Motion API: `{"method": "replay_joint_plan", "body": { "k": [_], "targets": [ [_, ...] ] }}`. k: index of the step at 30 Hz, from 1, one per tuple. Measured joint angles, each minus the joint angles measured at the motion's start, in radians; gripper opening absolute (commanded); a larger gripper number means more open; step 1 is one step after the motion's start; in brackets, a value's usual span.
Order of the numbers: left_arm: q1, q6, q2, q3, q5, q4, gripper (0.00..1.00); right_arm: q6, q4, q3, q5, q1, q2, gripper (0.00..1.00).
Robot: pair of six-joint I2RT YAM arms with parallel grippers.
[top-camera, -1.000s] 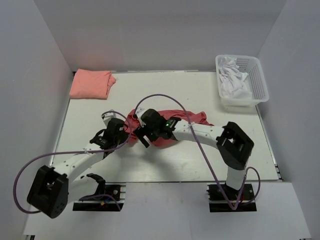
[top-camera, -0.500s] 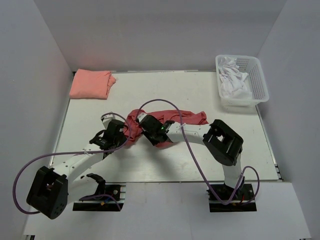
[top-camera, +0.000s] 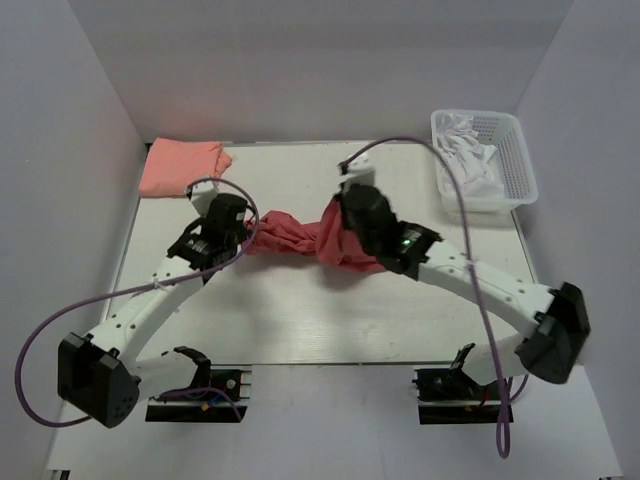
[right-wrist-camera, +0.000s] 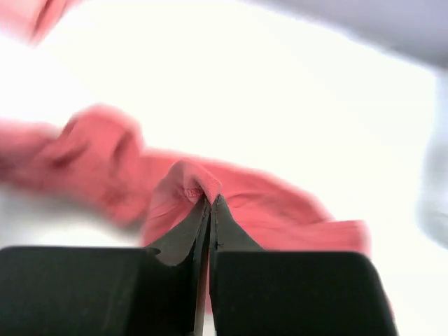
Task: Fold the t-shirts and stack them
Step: Flatten out the tshirt
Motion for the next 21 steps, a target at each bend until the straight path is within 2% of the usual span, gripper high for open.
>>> {"method": "replay_joint_plan", "body": {
  "k": [5, 11, 21],
  "targets": [
    [0.0, -0.007, 0.106, 0.221, -0.117, -0.127, 0.0, -0.038, 0.055, 0.0, 0.207, -0.139, -0.144, 0.0],
    [0.001, -0.024, 0.127, 0.371, -0.244, -0.285, 0.0, -0.185, 0.146, 0.006, 0.375, -0.295, -0.232, 0.0],
    [0.001, -0.018, 0.018, 0.676, -0.379, -0.452, 0.0, -0.455, 0.324, 0.136, 0.454, -0.44, -0.354, 0.0]
  ]
}}
